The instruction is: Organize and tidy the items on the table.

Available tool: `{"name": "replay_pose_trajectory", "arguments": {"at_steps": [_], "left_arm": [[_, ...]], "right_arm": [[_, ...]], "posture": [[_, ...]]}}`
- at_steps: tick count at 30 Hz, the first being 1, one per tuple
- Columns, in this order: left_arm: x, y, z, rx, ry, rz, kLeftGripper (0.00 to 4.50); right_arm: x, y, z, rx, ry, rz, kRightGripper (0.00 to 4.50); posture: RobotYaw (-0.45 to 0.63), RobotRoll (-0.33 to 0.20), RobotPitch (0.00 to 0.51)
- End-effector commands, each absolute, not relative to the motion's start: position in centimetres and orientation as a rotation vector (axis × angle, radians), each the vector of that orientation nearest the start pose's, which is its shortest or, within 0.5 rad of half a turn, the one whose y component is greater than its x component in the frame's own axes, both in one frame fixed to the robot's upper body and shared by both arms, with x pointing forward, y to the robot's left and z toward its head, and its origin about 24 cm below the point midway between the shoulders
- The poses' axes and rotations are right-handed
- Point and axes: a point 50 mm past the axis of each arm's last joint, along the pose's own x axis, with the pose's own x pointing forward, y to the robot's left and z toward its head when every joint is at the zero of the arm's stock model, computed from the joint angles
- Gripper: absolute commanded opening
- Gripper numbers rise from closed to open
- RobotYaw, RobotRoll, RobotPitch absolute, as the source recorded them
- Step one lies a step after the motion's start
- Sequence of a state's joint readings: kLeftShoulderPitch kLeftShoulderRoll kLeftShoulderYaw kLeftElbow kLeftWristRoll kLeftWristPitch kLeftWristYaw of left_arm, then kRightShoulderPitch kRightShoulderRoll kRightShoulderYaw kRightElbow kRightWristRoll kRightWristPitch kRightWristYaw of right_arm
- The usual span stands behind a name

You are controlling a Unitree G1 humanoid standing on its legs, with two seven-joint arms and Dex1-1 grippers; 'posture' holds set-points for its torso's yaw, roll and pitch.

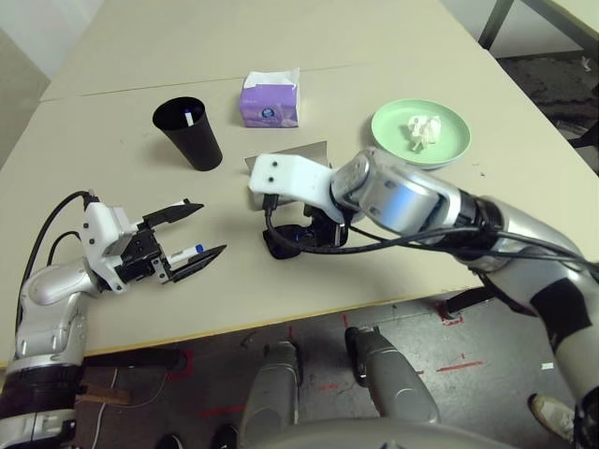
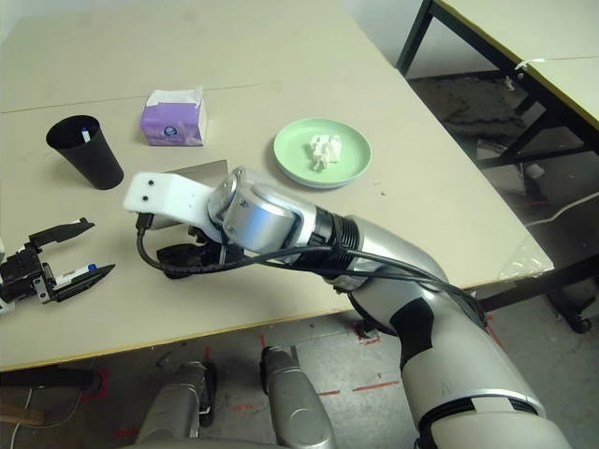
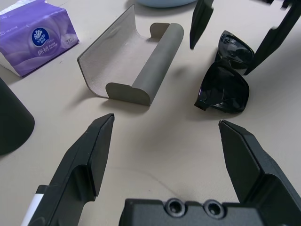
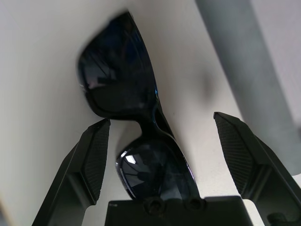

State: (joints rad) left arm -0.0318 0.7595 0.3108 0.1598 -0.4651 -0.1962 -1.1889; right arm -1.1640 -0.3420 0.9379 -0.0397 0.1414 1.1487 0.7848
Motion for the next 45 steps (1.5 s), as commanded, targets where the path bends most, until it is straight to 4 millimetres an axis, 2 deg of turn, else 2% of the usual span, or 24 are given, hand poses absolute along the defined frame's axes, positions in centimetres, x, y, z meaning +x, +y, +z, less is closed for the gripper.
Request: {"name": "replay_pose_trajectory", "arguments": {"at_steps": [1, 10, 19, 27, 45], "left_arm": [[22.5, 30.2, 12.8, 0.419, -0.041, -0.865, 4.50], [22.4, 29.9, 12.5, 0.409, -0.043, -0.864, 4.50], [22.3, 29.8, 12.3, 0.405, -0.040, -0.865, 4.50], [22.1, 29.8, 12.0, 0.399, -0.037, -0.862, 4.50], [21.9, 29.7, 11.5, 0.387, -0.028, -0.860, 4.50]], "right_arm": [[28.9, 0.4, 15.8, -1.053, 0.546, 1.175, 4.48], [29.6, 0.3, 15.4, -1.087, 0.515, 1.158, 4.48], [28.9, 1.0, 16.5, -1.136, 0.482, 1.227, 4.48], [28.6, 0.8, 16.8, -1.177, 0.499, 1.253, 4.48], [28.6, 1.3, 17.7, -1.176, 0.480, 1.259, 4.48]], "posture": [[-0.13, 0.000, 0.189], [-0.13, 0.000, 0.183], [-0.13, 0.000, 0.175], [-0.13, 0.000, 0.178], [-0.12, 0.000, 0.189]]}}
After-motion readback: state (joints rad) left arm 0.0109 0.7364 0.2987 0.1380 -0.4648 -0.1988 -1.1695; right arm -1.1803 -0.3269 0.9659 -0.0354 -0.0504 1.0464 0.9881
